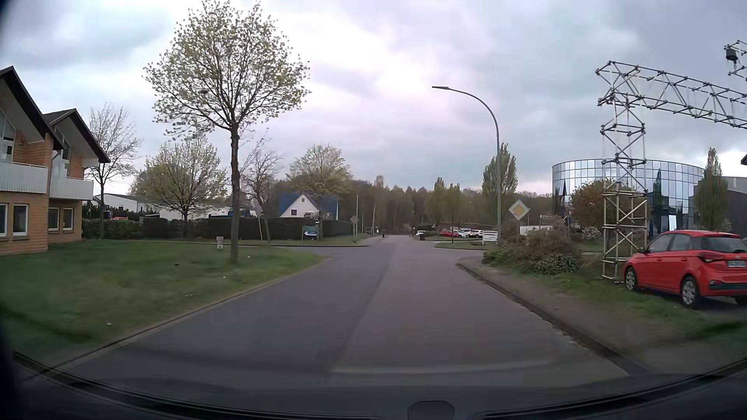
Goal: Follow the waypoints while adhering to traffic rules and regulations
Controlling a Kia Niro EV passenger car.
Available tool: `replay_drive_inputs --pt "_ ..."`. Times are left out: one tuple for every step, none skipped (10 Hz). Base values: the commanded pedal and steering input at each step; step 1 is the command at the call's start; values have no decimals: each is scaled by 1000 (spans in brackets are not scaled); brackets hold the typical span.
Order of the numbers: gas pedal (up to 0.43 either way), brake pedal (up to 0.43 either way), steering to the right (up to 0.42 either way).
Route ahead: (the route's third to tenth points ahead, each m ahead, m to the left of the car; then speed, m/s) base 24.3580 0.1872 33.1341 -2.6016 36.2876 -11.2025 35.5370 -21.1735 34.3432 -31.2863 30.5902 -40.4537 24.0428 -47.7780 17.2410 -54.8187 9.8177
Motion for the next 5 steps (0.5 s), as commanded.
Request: replay_drive_inputs --pt "0 0 -8" --pt "0 0 -7" --pt "0 0 -7" --pt "0 0 -7" --pt "8 0 -5"
